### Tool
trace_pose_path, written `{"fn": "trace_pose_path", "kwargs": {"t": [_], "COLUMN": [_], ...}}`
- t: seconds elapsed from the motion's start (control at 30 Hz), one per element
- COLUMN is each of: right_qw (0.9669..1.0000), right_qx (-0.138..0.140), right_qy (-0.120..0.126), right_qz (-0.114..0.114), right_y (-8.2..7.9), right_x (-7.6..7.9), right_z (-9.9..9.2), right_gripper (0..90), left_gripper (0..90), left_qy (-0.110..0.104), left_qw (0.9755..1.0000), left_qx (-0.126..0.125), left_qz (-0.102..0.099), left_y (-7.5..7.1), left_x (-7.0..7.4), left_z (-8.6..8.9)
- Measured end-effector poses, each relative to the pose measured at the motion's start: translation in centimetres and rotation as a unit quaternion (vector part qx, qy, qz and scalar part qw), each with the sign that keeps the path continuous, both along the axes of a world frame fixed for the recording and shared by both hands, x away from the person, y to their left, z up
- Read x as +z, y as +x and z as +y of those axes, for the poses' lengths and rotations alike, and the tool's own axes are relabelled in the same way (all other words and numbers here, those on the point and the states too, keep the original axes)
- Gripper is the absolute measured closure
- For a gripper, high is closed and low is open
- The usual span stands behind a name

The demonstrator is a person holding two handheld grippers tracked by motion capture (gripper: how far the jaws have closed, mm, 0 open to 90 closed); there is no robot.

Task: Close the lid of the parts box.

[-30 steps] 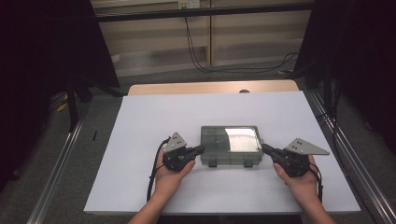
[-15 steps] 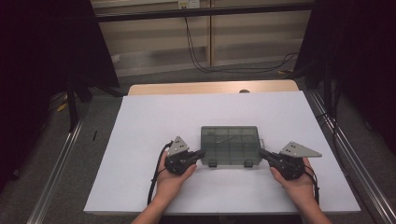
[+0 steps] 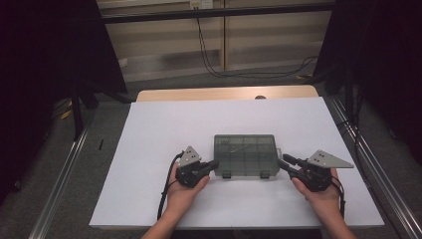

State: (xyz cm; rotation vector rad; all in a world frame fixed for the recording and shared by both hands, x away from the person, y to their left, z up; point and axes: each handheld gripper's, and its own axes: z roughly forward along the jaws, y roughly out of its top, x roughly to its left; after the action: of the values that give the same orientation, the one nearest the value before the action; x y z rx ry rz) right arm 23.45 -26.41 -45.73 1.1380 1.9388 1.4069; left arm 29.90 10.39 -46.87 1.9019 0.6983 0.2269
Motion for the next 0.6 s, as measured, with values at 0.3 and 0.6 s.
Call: {"fn": "trace_pose_path", "kwargs": {"t": [0.3, 0.6], "right_qw": [0.9995, 0.9990], "right_qx": [-0.026, -0.044], "right_qy": [-0.012, -0.008], "right_qz": [-0.010, -0.010], "right_y": [-0.5, -1.7], "right_x": [0.6, 0.4], "right_z": [-2.1, -4.5], "right_gripper": [0.0, 0.0], "left_gripper": [90.0, 90.0], "left_qy": [-0.004, -0.007], "left_qw": [1.0000, 1.0000], "left_qx": [0.001, 0.001], "left_qz": [0.005, 0.005], "left_y": [0.0, 0.0], "left_x": [0.0, -0.1], "left_z": [0.0, 0.1]}}
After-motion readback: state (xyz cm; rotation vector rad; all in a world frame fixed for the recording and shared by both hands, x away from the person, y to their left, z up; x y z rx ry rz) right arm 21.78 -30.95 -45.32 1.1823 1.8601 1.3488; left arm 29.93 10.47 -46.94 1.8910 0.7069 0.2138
